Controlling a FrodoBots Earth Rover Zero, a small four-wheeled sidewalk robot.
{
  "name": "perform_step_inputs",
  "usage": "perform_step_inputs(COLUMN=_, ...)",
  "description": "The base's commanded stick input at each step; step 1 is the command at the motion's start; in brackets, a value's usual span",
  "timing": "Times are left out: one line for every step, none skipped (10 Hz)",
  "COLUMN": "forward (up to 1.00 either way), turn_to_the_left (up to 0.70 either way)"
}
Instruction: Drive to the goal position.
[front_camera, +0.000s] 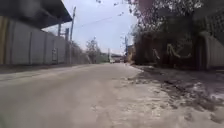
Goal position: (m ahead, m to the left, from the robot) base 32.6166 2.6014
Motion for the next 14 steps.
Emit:
perform_step_inputs(forward=1.00, turn_to_the_left=-0.40)
perform_step_inputs(forward=1.00, turn_to_the_left=-0.40)
perform_step_inputs(forward=1.00, turn_to_the_left=-0.40)
perform_step_inputs(forward=1.00, turn_to_the_left=-0.40)
perform_step_inputs(forward=1.00, turn_to_the_left=-0.37)
perform_step_inputs(forward=1.00, turn_to_the_left=-0.24)
perform_step_inputs(forward=1.00, turn_to_the_left=-0.01)
perform_step_inputs(forward=1.00, turn_to_the_left=0.00)
perform_step_inputs(forward=1.00, turn_to_the_left=0.00)
perform_step_inputs(forward=1.00, turn_to_the_left=0.00)
perform_step_inputs(forward=1.00, turn_to_the_left=0.00)
perform_step_inputs(forward=1.00, turn_to_the_left=0.00)
perform_step_inputs(forward=1.00, turn_to_the_left=0.00)
perform_step_inputs(forward=1.00, turn_to_the_left=0.00)
